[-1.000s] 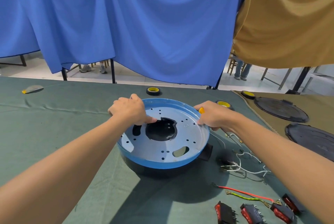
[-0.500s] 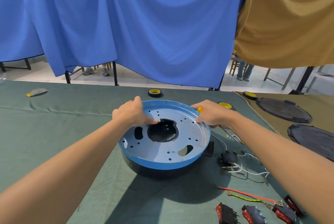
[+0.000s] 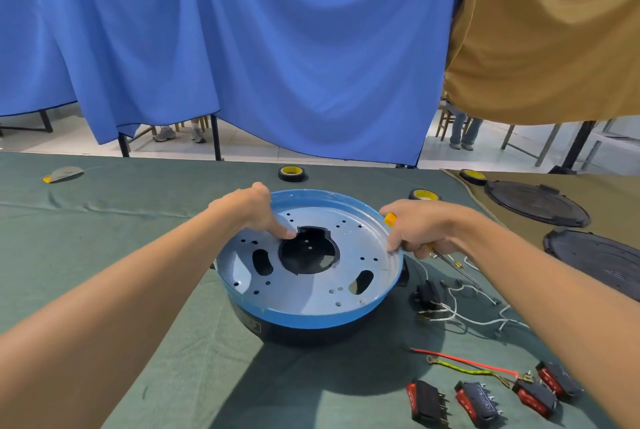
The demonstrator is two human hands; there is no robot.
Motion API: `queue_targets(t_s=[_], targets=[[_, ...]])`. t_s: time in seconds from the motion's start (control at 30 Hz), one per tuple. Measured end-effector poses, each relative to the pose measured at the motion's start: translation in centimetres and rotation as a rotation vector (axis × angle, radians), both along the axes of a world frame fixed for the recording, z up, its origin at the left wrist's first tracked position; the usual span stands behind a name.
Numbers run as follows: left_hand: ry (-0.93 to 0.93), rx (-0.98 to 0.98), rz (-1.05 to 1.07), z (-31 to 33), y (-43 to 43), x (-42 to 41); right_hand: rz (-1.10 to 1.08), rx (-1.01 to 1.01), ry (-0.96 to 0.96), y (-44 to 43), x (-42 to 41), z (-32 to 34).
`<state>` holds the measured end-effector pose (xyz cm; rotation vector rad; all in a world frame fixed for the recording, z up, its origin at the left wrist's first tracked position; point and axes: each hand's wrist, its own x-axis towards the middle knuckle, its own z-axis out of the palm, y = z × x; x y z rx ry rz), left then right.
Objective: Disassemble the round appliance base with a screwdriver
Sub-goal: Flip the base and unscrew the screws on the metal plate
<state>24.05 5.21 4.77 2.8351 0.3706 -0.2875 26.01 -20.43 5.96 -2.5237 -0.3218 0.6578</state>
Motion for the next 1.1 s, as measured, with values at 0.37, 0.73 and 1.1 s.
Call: queue_targets(t_s=[0.37,0.73,1.1], targets=[[-0.145,-0.091,-0.377,-0.3,-1.1,0.6,0.137,-0.080,-0.317,2.6,1.3,-0.1],[-0.290,0.364,-0.347,-0.9,-3.0,0.3,0.019,-0.094,-0.041,0.2,-0.5,0.5],[-0.045,0.227,-0.532,1.1,-5.7,-1.9,-0.183,0.248,-0.256,2.8,1.1,-1.0]])
